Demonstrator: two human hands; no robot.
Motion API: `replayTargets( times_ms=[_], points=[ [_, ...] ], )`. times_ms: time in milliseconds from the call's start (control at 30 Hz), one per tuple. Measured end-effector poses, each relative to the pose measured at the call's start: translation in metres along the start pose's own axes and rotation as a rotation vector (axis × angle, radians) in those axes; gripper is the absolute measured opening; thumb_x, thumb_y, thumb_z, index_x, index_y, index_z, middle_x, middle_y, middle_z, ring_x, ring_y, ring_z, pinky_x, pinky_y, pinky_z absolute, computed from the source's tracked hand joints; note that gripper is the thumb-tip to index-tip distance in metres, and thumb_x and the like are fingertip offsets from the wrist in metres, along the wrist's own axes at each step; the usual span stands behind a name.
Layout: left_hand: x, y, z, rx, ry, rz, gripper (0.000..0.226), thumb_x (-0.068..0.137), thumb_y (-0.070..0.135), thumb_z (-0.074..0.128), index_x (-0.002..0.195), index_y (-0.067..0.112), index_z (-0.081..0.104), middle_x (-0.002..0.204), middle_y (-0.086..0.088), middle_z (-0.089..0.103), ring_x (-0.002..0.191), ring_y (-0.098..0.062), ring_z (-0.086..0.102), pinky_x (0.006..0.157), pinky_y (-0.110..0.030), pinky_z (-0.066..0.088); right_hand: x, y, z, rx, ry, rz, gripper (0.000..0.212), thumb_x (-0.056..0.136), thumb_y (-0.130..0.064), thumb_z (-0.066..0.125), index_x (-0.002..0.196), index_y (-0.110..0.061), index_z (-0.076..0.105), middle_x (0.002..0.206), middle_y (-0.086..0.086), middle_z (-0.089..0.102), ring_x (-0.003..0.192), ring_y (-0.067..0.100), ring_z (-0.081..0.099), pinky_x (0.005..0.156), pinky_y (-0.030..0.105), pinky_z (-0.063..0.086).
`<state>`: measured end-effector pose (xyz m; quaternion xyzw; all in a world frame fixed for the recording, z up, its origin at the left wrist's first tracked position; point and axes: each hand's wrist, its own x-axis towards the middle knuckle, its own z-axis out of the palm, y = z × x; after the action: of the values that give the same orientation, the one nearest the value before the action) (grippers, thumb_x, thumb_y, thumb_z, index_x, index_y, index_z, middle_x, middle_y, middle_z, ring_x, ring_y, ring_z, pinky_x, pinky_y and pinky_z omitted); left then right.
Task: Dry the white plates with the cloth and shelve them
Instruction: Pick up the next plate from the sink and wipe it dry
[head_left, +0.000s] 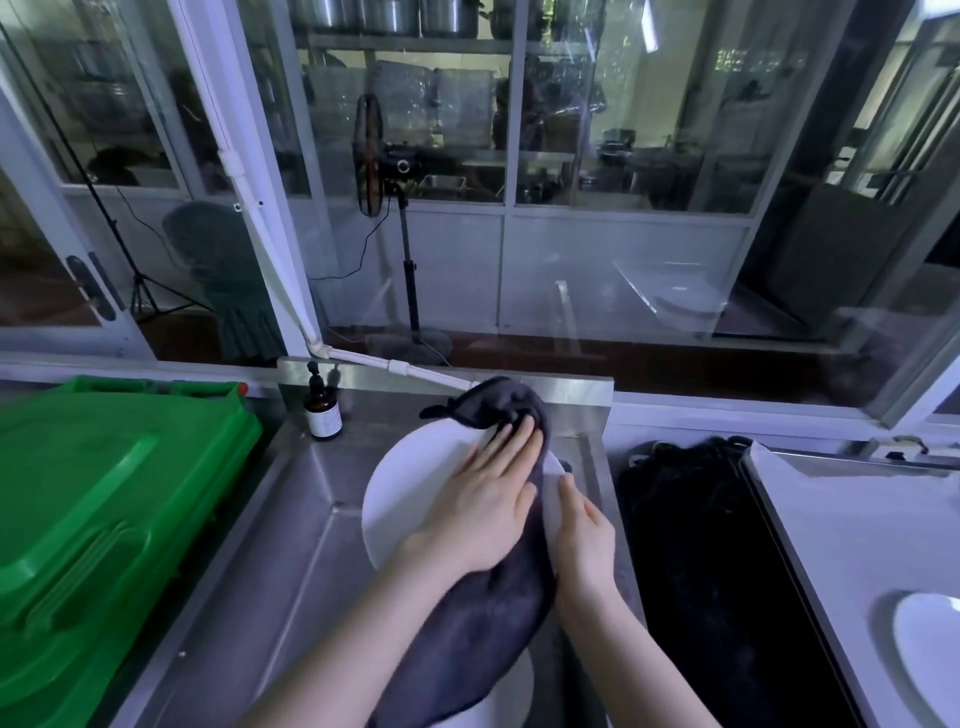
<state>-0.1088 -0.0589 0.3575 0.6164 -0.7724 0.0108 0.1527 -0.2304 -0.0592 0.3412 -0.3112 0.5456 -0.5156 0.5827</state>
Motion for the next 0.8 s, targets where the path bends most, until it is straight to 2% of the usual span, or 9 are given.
replayTargets(
  times_ms=[100, 200, 333, 500, 633, 700, 733, 767, 800],
  points=[
    [0.005, -0.027, -0.011, 0.070, -0.013, -0.126, 0.062, 0.106, 0.034, 0.024, 0.156, 0.018, -0.008, 0.156, 0.008, -0.026, 0.151, -0.015, -0.012, 0.121, -0.035, -0.005, 0.002, -0.007, -0.003, 0.026, 0.064, -0.025, 0.054, 0.098, -0.036, 0.060, 0.101, 0.018, 0.057, 0.085, 0.029, 0.068, 0.104, 0.020, 0.040, 0.063, 0.035, 0.050],
    [-0.011, -0.042, -0.017, 0.060, -0.036, -0.212, 0.064, 0.105, 0.037, 0.023, 0.156, 0.014, -0.008, 0.159, 0.002, -0.025, 0.151, -0.017, -0.014, 0.122, -0.036, -0.003, 0.007, -0.025, -0.008, 0.021, 0.052, -0.090, 0.045, 0.097, -0.040, 0.060, 0.073, -0.003, 0.051, 0.071, 0.011, 0.040, 0.072, 0.019, 0.034, 0.064, 0.033, 0.029],
    [-0.041, -0.031, -0.017, 0.104, -0.050, -0.299, 0.063, 0.104, 0.040, 0.019, 0.155, 0.016, -0.010, 0.155, 0.004, -0.031, 0.148, -0.017, -0.023, 0.119, -0.038, -0.012, 0.014, -0.032, -0.010, 0.010, 0.029, -0.129, 0.057, 0.096, -0.043, 0.061, 0.072, 0.007, 0.048, 0.069, 0.008, 0.040, 0.066, 0.020, 0.037, 0.066, 0.035, 0.028],
    [-0.055, 0.016, -0.013, 0.043, -0.004, -0.158, 0.069, 0.093, 0.041, 0.011, 0.156, 0.014, 0.014, 0.164, 0.000, 0.004, 0.151, -0.019, -0.006, 0.120, -0.043, -0.006, 0.015, -0.026, 0.005, 0.039, 0.089, -0.095, 0.043, 0.097, -0.040, 0.061, 0.067, -0.009, 0.057, 0.066, 0.009, 0.052, 0.066, 0.019, 0.045, 0.063, 0.032, 0.037],
    [-0.019, 0.017, -0.009, 0.059, -0.005, -0.085, 0.065, 0.097, 0.039, 0.007, 0.158, 0.018, 0.005, 0.165, 0.003, -0.004, 0.151, -0.015, -0.011, 0.120, -0.042, -0.015, 0.010, -0.012, 0.015, -0.041, 0.008, -0.068, 0.048, 0.100, -0.033, 0.058, 0.096, 0.014, 0.061, 0.098, 0.029, 0.066, 0.077, 0.016, 0.052, 0.066, 0.031, 0.043],
    [-0.005, 0.000, -0.007, 0.104, -0.017, -0.102, 0.061, 0.102, 0.040, 0.016, 0.158, 0.022, 0.001, 0.164, 0.008, -0.011, 0.150, -0.011, -0.013, 0.115, -0.041, -0.021, 0.010, -0.008, 0.012, -0.063, 0.004, -0.091, 0.049, 0.100, -0.032, 0.058, 0.095, 0.017, 0.061, 0.087, 0.027, 0.071, 0.073, 0.014, 0.047, 0.058, 0.025, 0.040],
    [-0.001, -0.012, -0.008, 0.136, -0.018, -0.127, 0.061, 0.103, 0.040, 0.020, 0.158, 0.023, 0.000, 0.163, 0.009, -0.012, 0.151, -0.011, -0.012, 0.115, -0.043, -0.020, 0.013, -0.005, 0.008, -0.060, 0.001, -0.105, 0.050, 0.099, -0.034, 0.058, 0.102, 0.014, 0.043, 0.072, 0.017, 0.067, 0.068, 0.013, 0.044, 0.052, 0.023, 0.038],
    [0.002, -0.025, -0.009, 0.157, -0.013, -0.168, 0.061, 0.103, 0.041, 0.022, 0.158, 0.023, 0.000, 0.164, 0.009, -0.011, 0.151, -0.012, -0.010, 0.117, -0.045, -0.015, 0.011, -0.005, 0.006, -0.065, -0.011, -0.110, 0.037, 0.098, -0.035, 0.060, 0.069, -0.017, 0.046, 0.066, 0.010, 0.056, 0.065, 0.013, 0.043, 0.051, 0.022, 0.036],
    [0.005, -0.039, -0.012, 0.171, -0.014, -0.227, 0.062, 0.103, 0.042, 0.024, 0.158, 0.023, 0.001, 0.165, 0.008, -0.007, 0.151, -0.013, -0.007, 0.119, -0.048, -0.009, 0.010, -0.005, 0.004, -0.055, -0.020, -0.098, 0.048, 0.097, -0.036, 0.061, 0.067, 0.001, 0.059, 0.066, 0.007, 0.053, 0.064, 0.015, 0.045, 0.056, 0.023, 0.038]
  ],
)
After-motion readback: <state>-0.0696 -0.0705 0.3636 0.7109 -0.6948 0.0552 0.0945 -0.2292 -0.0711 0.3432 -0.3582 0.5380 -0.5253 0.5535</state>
